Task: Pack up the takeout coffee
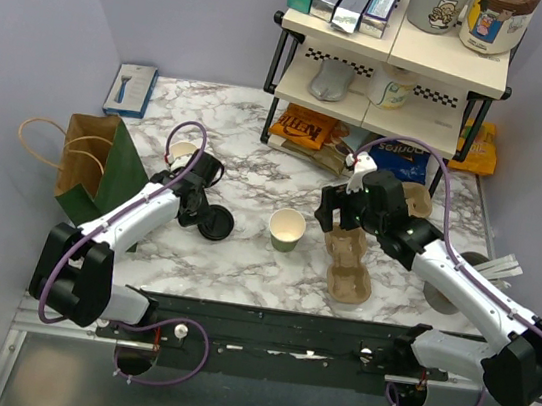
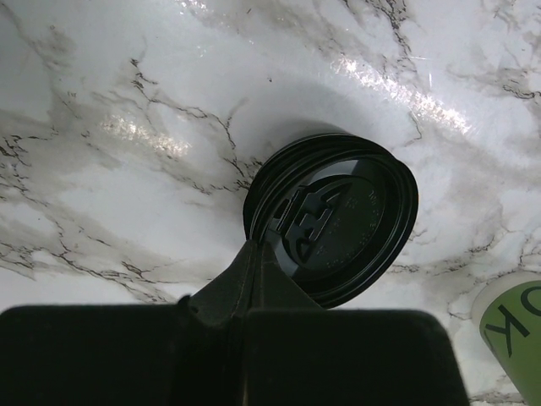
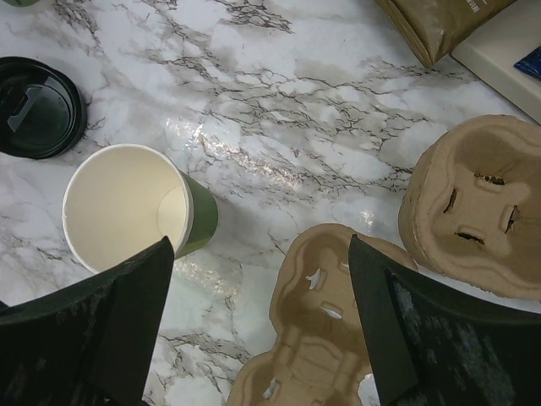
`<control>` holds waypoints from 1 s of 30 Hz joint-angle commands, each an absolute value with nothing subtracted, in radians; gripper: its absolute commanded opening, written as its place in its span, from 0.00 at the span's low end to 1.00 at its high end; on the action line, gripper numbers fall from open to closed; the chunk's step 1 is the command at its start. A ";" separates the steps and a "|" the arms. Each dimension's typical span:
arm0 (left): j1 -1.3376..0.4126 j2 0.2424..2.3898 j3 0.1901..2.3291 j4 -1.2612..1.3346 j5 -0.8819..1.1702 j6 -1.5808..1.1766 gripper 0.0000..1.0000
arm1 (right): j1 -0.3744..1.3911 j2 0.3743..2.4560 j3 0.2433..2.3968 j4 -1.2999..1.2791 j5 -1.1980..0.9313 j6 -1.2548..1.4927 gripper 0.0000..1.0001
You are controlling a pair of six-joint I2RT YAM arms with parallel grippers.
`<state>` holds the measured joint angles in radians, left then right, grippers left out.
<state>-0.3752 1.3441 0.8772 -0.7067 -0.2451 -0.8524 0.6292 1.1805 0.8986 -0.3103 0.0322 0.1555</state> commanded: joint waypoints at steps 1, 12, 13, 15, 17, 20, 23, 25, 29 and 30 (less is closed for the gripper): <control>-0.379 1.309 0.893 -0.695 -0.192 -0.841 0.00 | 0.635 1.187 0.911 -0.331 0.023 0.132 0.92; -0.377 1.235 0.870 -0.657 -0.199 -0.848 0.00 | 0.635 1.158 0.907 -0.305 -0.083 0.095 0.91; -0.376 1.236 0.868 -0.657 -0.198 -0.848 0.00 | 0.637 1.158 0.907 -0.302 -0.098 0.091 0.90; -0.376 1.241 0.870 -0.658 -0.189 -0.839 0.00 | 0.638 1.157 0.908 -0.293 -0.139 0.077 0.90; -0.377 1.250 0.874 -0.673 -0.190 -0.836 0.00 | 0.641 1.157 0.911 -0.291 -0.147 0.078 0.90; -0.377 1.269 0.885 -0.699 -0.190 -0.822 0.18 | 0.643 1.161 0.916 -0.299 -0.126 0.080 0.90; -0.376 1.288 0.888 -0.716 -0.192 -0.815 0.24 | 0.641 1.167 0.916 -0.308 -0.106 0.081 0.90; -0.376 1.296 0.884 -0.718 -0.193 -0.816 0.24 | 0.641 1.172 0.917 -0.311 -0.100 0.083 0.90; -0.377 1.321 0.884 -0.710 -0.193 -0.818 0.23 | 0.643 1.180 0.919 -0.314 -0.087 0.083 0.90; -0.376 1.324 0.887 -0.710 -0.193 -0.819 0.23 | 0.643 1.180 0.919 -0.318 -0.087 0.083 0.90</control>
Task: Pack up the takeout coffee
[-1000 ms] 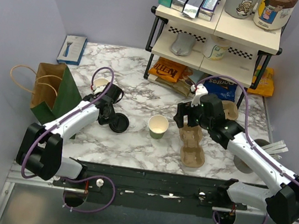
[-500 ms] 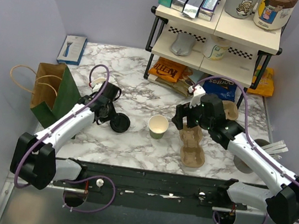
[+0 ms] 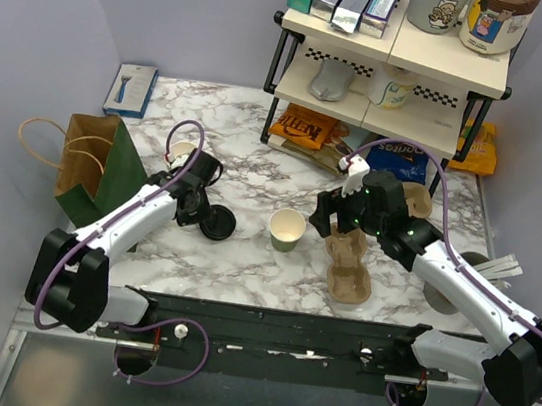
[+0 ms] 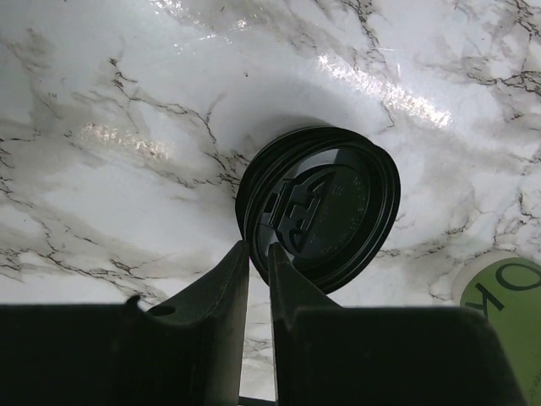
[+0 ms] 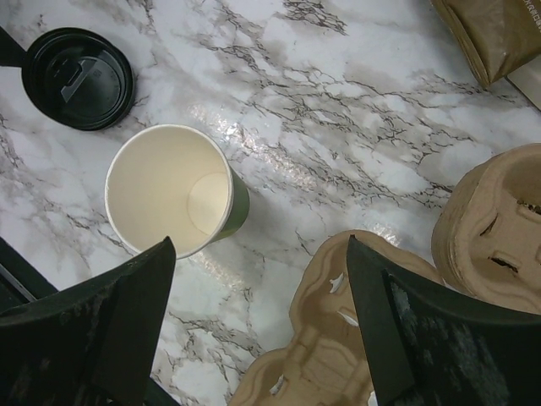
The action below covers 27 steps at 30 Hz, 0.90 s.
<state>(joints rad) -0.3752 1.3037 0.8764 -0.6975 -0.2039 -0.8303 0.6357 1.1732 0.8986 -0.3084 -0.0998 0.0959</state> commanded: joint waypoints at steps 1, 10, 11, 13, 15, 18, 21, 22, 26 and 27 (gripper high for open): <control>-0.376 1.325 0.888 -0.710 -0.193 -0.819 0.22 | 0.643 1.180 0.919 -0.318 -0.087 0.083 0.90; -0.376 1.354 0.891 -0.706 -0.199 -0.815 0.17 | 0.643 1.184 0.920 -0.324 -0.066 0.081 0.90; -0.376 1.358 0.893 -0.709 -0.202 -0.816 0.17 | 0.643 1.186 0.920 -0.324 -0.064 0.083 0.90; -0.377 1.361 0.896 -0.706 -0.204 -0.815 0.15 | 0.643 1.187 0.922 -0.325 -0.063 0.083 0.90; -0.377 1.367 0.899 -0.706 -0.206 -0.815 0.11 | 0.643 1.187 0.922 -0.325 -0.063 0.083 0.90; -0.376 1.368 0.905 -0.704 -0.201 -0.816 0.00 | 0.643 1.187 0.922 -0.327 -0.060 0.084 0.90; -0.376 1.365 0.905 -0.703 -0.193 -0.818 0.00 | 0.643 1.187 0.922 -0.327 -0.071 0.080 0.90; -0.376 1.359 0.904 -0.703 -0.190 -0.816 0.00 | 0.643 1.189 0.922 -0.327 -0.075 0.077 0.90; -0.376 1.316 0.882 -0.681 -0.173 -0.811 0.00 | 0.643 1.186 0.922 -0.325 -0.107 0.064 0.90; -0.373 1.307 0.873 -0.680 -0.172 -0.819 0.00 | 0.643 1.183 0.923 -0.322 -0.115 0.060 0.90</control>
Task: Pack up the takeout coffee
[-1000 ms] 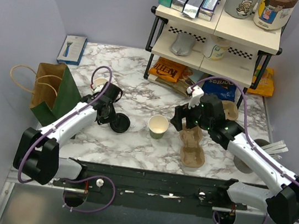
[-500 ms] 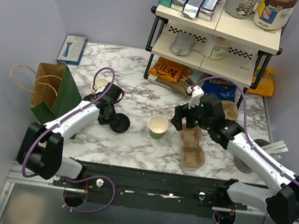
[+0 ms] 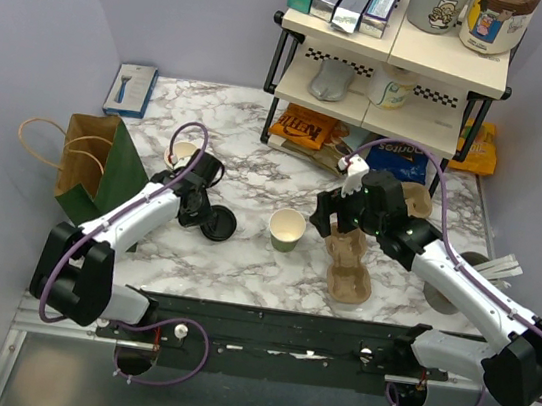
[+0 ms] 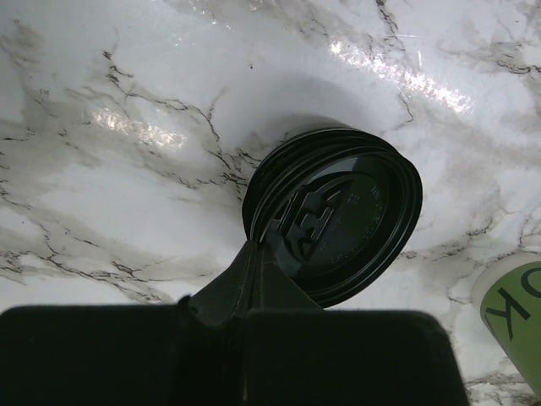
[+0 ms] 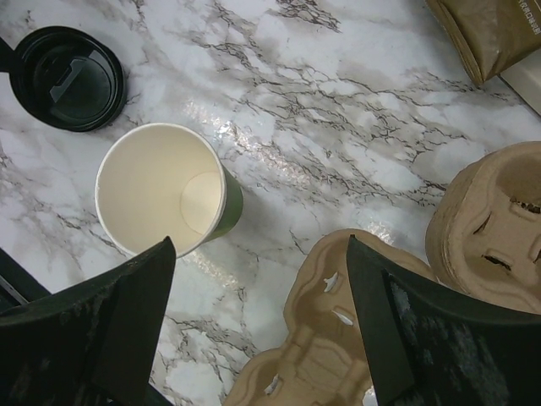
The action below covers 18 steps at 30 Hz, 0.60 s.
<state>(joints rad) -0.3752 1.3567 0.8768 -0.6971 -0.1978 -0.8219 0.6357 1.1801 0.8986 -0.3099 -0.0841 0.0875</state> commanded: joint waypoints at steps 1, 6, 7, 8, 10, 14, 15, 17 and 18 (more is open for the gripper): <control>-0.371 1.296 0.868 -0.678 -0.166 -0.821 0.00 | 0.644 1.181 0.926 -0.322 -0.123 0.055 0.90; -0.347 1.232 0.831 -0.632 -0.138 -0.842 0.00 | 0.683 1.183 0.940 -0.290 -0.219 0.011 0.87; -0.336 1.229 0.828 -0.629 -0.134 -0.841 0.00 | 0.696 1.187 0.945 -0.287 -0.228 0.011 0.87; -0.333 1.224 0.825 -0.627 -0.132 -0.842 0.00 | 0.724 1.193 0.954 -0.273 -0.245 -0.009 0.87; -0.321 1.224 0.818 -0.629 -0.127 -0.838 0.00 | 0.751 1.206 0.969 -0.259 -0.253 -0.058 0.86; -0.311 1.210 0.801 -0.621 -0.111 -0.834 0.00 | 0.811 1.307 1.095 -0.255 -0.233 -0.035 0.84; -0.310 1.207 0.792 -0.617 -0.106 -0.833 0.00 | 0.815 1.331 1.123 -0.261 -0.227 -0.002 0.84; -0.308 1.198 0.779 -0.606 -0.094 -0.838 0.00 | 0.824 1.383 1.179 -0.284 -0.236 0.060 0.84; -0.307 1.193 0.769 -0.603 -0.091 -0.838 0.00 | 0.825 1.432 1.225 -0.291 -0.244 0.087 0.83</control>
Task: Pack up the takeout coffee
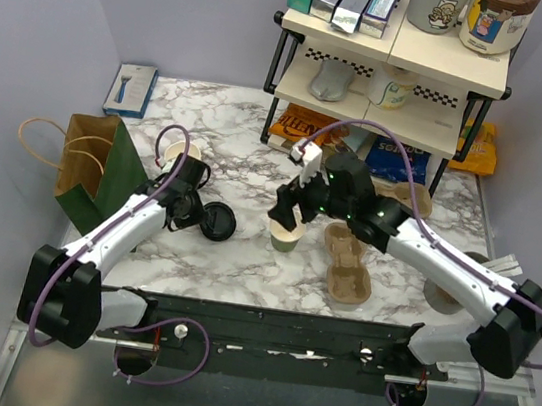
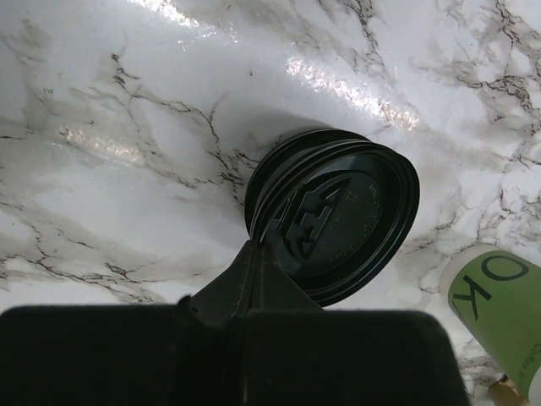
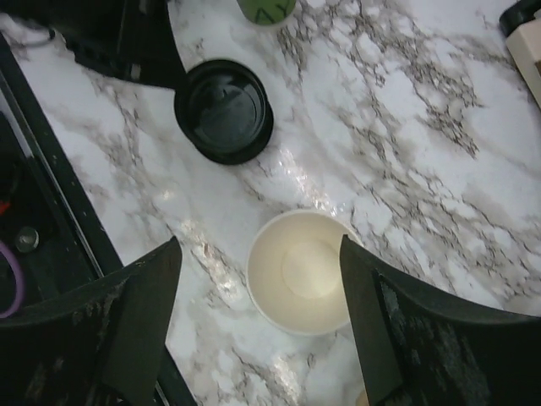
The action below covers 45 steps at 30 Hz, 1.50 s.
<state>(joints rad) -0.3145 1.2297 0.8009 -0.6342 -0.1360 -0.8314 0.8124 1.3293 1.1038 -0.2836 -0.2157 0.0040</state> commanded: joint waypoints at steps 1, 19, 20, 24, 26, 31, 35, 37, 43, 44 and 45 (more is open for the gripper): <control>-0.307 1.192 0.762 -0.598 -0.087 -0.838 0.00 | 0.830 1.463 1.251 -0.310 -0.247 0.101 0.83; -0.288 1.175 0.742 -0.554 -0.051 -0.818 0.00 | 0.910 2.015 1.752 -0.561 -0.187 0.086 0.59; -0.288 1.175 0.741 -0.552 -0.051 -0.818 0.00 | 0.917 2.032 1.767 -0.571 -0.189 0.080 0.59; -0.288 1.173 0.736 -0.554 -0.051 -0.819 0.00 | 0.931 2.114 1.824 -0.604 -0.175 0.071 0.56; -0.288 1.167 0.733 -0.552 -0.049 -0.821 0.00 | 0.936 2.135 1.847 -0.617 -0.164 0.078 0.55; -0.285 1.155 0.732 -0.555 -0.054 -0.819 0.00 | 0.937 2.180 1.871 -0.617 -0.138 0.080 0.51; -0.285 1.152 0.733 -0.560 -0.057 -0.816 0.00 | 0.940 2.197 1.876 -0.604 -0.110 0.097 0.47; -0.287 1.150 0.733 -0.561 -0.057 -0.815 0.00 | 0.940 2.203 1.878 -0.601 -0.112 0.100 0.43; -0.285 1.144 0.733 -0.563 -0.061 -0.815 0.00 | 0.942 2.221 1.888 -0.600 -0.121 0.107 0.35; -0.285 1.140 0.733 -0.561 -0.061 -0.815 0.00 | 0.943 2.223 1.890 -0.604 -0.117 0.109 0.35; -0.282 1.137 0.732 -0.561 -0.061 -0.815 0.00 | 0.945 2.224 1.890 -0.603 -0.115 0.109 0.31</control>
